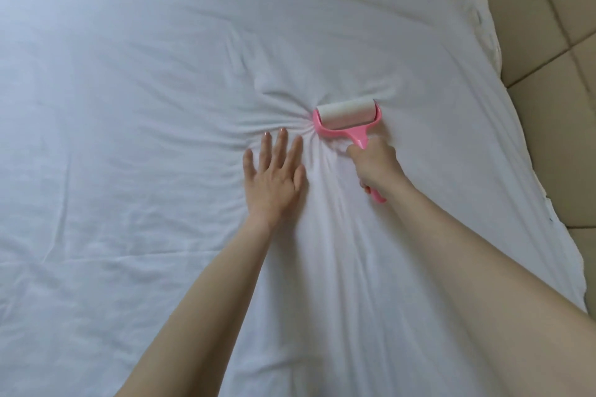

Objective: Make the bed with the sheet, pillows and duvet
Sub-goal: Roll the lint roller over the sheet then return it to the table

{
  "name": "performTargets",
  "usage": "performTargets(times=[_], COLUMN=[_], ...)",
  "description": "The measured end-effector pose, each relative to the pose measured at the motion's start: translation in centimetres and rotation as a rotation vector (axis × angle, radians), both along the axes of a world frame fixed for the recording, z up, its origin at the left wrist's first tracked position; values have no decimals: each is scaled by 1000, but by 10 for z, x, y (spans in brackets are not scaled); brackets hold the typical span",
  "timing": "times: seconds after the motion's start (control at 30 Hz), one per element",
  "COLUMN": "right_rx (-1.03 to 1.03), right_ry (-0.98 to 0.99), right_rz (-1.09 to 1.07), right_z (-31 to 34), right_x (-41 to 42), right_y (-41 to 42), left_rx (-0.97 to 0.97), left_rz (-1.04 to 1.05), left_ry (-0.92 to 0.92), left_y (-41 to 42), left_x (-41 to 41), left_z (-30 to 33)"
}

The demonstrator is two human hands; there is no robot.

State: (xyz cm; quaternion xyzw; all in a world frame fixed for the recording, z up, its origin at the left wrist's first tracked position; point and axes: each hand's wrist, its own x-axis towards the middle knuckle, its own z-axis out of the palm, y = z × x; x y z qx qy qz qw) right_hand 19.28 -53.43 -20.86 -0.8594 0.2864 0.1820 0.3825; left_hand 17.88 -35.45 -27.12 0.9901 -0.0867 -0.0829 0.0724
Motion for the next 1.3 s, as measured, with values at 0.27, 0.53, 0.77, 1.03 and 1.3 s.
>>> performTargets(times=[0.27,0.53,0.77,1.03,1.3], right_rx=[-40,5,68,138,144], right_ry=[-122,-183,-179,-198,-198], right_rz=[34,23,-9,-14,25], right_z=[-17,-13,-7,-4,-12], right_x=[105,182,224,236,202], right_y=[9,24,31,37,19], left_rx=[-72,-126,-130,-126,-124], left_rz=[149,179,182,180,185], left_ry=[-186,-305,-288,-265,-252], left_y=[-21,-27,-28,-26,-27], left_x=[58,69,68,66,67], left_z=[-20,-24,-27,-25,-24])
